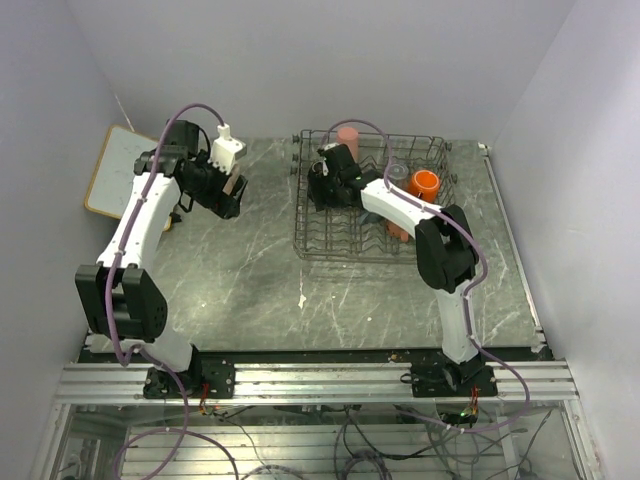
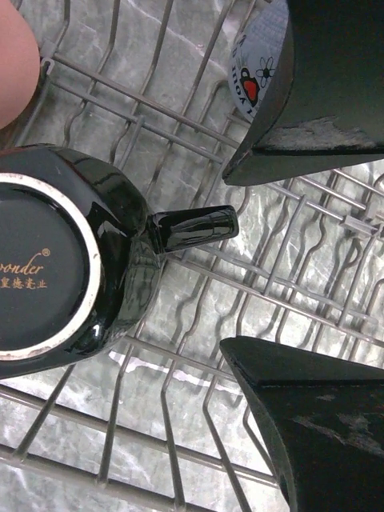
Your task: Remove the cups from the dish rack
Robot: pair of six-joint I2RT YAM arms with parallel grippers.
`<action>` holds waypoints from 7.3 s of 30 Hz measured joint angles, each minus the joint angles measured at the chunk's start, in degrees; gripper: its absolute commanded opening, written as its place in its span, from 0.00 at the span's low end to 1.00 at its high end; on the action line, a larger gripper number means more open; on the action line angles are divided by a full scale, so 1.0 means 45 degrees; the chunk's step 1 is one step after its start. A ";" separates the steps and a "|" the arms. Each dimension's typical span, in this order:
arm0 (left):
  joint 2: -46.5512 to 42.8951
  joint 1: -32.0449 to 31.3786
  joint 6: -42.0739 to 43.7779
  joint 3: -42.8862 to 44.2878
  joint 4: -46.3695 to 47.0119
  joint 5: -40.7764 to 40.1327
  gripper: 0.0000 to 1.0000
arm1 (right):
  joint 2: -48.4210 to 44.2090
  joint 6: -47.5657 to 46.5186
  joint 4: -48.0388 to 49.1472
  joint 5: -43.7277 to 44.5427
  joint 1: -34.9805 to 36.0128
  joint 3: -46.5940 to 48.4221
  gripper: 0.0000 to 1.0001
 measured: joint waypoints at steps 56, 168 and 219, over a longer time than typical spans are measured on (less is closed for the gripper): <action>-0.3803 0.0000 0.1418 -0.3109 0.0437 0.1195 0.99 | -0.2307 0.0743 -0.0704 -0.0335 0.0267 -0.0656 0.00; 0.8097 -0.1579 0.0034 0.6091 0.2798 -0.4663 0.81 | -0.2599 0.4065 -0.0432 0.0005 -0.2526 0.0364 1.00; -0.4342 0.1579 0.3793 -0.1802 -0.0971 -0.1297 0.99 | -0.0466 -0.0481 0.3667 0.2127 -0.1297 0.1171 0.32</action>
